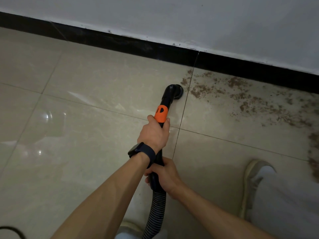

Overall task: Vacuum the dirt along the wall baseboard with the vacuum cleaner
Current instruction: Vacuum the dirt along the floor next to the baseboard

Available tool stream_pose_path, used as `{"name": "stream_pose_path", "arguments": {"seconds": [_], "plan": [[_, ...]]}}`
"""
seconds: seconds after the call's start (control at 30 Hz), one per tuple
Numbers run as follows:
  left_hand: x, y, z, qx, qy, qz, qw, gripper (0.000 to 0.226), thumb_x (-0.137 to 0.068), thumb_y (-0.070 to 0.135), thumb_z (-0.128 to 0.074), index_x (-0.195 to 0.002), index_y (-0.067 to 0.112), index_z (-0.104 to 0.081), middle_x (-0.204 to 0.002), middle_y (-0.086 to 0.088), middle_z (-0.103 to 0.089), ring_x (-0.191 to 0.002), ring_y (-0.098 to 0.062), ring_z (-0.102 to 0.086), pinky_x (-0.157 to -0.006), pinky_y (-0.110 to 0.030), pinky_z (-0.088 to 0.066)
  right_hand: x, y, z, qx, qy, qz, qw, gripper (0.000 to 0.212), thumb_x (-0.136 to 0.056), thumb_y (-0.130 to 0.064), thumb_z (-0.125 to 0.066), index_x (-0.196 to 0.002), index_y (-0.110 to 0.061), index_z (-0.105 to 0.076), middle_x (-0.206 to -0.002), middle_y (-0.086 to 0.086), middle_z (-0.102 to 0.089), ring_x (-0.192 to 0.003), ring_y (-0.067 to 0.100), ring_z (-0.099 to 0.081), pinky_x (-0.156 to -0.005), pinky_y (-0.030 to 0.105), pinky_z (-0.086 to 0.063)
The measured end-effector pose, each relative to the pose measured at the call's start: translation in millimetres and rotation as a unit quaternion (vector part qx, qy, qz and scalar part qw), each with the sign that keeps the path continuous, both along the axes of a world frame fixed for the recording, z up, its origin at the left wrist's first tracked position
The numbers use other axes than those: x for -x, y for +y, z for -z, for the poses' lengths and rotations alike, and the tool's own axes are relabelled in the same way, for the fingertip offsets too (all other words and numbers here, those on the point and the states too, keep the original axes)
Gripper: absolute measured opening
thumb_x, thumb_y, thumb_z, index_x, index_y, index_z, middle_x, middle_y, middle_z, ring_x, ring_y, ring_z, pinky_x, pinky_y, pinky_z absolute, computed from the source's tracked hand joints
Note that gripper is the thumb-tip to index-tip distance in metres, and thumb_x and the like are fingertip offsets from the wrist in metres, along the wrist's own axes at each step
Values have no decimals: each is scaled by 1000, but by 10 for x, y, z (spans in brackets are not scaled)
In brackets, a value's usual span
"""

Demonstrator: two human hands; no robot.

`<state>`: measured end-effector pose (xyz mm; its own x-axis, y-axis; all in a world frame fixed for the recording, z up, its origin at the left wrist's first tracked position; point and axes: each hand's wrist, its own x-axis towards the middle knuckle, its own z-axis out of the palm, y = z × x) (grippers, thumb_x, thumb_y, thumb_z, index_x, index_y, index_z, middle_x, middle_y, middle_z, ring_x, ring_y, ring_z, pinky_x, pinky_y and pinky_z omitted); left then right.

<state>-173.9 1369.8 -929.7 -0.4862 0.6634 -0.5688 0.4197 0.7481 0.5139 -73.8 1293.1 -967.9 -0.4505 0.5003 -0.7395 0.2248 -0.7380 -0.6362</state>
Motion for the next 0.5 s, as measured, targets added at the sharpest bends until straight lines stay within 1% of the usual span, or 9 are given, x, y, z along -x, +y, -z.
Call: {"name": "stream_pose_path", "arguments": {"seconds": [0.17,0.27,0.37,0.4,0.5], "plan": [[-104,-91,88,-6,-2,6,1000,45,-96,57,-46,-108,14,-41,-85,-11,-66,-69,-32,-69,-67,-47,-60,-106,-106,21,-5,-18,12,1000,36,-54,-28,-73,-80,-5,-66,-70,14,-68,-61,29,-67,-58,37,-54],[-189,-161,134,-3,19,14,1000,45,-96,59,-45,-108,16,-40,-83,-9,-65,-68,-30,-68,-66,-46,-60,-155,-154,16,-5,-29,16,999,21,-60,-19,-70,-76,-5,-66,-65,12,-68,-57,26,-65,-55,35,-53],[-170,-149,150,-7,33,10,999,45,-96,60,-44,-107,16,-41,-82,-6,-64,-69,-28,-66,-68,-45,-59,-99,-124,-2,-13,-29,12,999,6,-77,-8,-66,-76,-2,-66,-60,7,-69,-51,20,-65,-51,29,-54],[-144,-127,152,-7,37,9,999,45,-96,60,-43,-107,17,-41,-82,-6,-63,-70,-27,-66,-69,-45,-59,-64,-98,-9,-14,-28,10,999,7,-78,-8,-65,-76,-2,-65,-59,5,-69,-49,18,-64,-50,28,-53],[-30,-45,151,-8,36,-1,999,45,-96,60,-43,-107,17,-41,-82,-6,-63,-70,-28,-66,-69,-45,-59,48,6,-35,-16,-28,-8,999,18,-67,-19,-61,-76,-3,-65,-58,4,-68,-50,16,-65,-50,28,-54]]}}
